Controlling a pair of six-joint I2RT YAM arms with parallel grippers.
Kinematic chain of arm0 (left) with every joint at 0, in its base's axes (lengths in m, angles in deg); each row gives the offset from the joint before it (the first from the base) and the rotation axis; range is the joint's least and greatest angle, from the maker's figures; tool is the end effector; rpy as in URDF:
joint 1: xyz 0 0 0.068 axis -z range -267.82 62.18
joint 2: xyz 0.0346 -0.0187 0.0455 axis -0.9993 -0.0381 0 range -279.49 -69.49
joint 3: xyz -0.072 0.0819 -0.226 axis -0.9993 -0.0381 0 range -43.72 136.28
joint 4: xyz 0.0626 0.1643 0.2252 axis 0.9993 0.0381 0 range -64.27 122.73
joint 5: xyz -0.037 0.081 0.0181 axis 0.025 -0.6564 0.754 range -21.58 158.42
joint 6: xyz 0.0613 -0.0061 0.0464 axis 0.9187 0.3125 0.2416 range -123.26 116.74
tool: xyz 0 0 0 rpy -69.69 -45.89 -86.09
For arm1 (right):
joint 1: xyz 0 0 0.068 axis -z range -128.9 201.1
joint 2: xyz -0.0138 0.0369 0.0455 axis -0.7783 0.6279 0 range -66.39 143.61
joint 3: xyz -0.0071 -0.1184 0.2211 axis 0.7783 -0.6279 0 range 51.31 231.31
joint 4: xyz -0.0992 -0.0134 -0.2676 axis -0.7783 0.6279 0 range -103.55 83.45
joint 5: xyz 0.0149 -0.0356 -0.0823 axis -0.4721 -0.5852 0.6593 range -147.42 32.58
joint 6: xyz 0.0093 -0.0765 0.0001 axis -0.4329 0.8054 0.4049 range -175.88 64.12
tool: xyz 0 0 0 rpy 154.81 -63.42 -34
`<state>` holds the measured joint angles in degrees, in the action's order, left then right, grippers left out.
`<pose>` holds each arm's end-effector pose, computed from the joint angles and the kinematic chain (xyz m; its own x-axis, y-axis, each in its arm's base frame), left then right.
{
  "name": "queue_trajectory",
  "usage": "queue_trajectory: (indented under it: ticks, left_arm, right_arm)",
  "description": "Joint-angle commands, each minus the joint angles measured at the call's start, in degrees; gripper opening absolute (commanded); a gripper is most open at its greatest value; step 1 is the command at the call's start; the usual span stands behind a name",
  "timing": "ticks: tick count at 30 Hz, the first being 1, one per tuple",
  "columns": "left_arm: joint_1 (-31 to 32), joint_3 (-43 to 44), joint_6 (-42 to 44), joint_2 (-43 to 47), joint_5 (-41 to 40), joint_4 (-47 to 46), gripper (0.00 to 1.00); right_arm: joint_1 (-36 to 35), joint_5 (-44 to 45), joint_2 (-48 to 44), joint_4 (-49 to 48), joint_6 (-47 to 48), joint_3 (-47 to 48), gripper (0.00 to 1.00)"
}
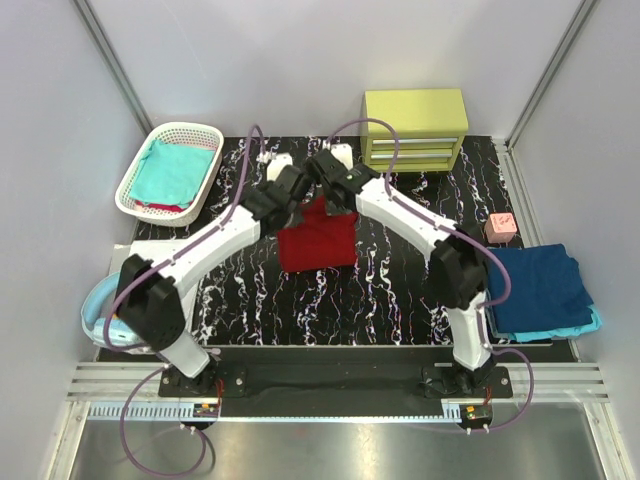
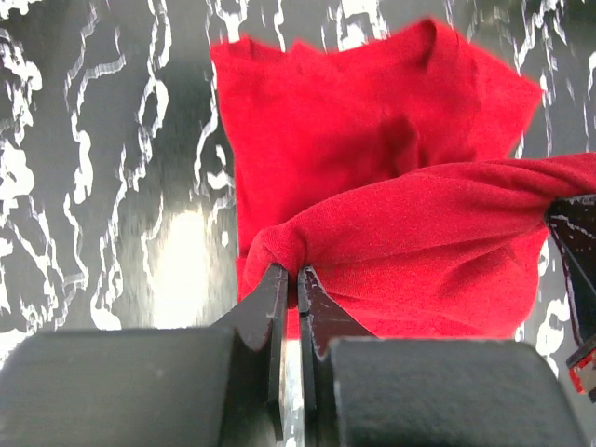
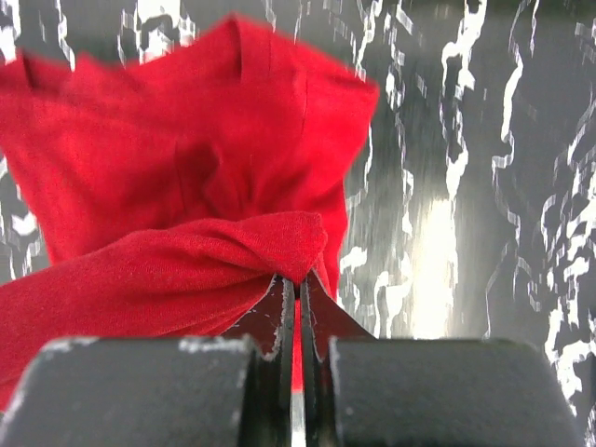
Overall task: Fold and stack the t-shirts
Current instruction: Fold the long partially folded tshirt into a neat square
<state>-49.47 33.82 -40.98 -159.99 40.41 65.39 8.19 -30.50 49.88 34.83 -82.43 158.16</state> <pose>0.3167 -0.2113 0.2476 -0.6912 -0.1418 -0.7086 -0.1248 0.9892 -0.0762 0.3677 0.3012 0.2327 -0.7467 -0.1501 -0.6480 -0.1081 0.9886 -0.1045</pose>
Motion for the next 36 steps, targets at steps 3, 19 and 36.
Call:
queue_trajectory:
  ticks: [3, 19, 36]
  left_arm:
    - [-6.3, 9.9, 5.4, -8.4, 3.4, -2.3, 0.0]
    - [-14.3, 22.9, 6.8, -26.6, 7.5, -4.5, 0.0]
    - [-17.1, 29.7, 10.7, -26.7, 7.5, -6.7, 0.0]
  right_arm:
    - [4.2, 1.4, 8.4, 1.5, 3.5, 14.0, 0.0]
    - [8.7, -1.9, 30.2, 5.3, 4.7, 41.1, 0.0]
    - [9.9, -0.8, 30.9, 2.2, 6.3, 45.2, 0.0]
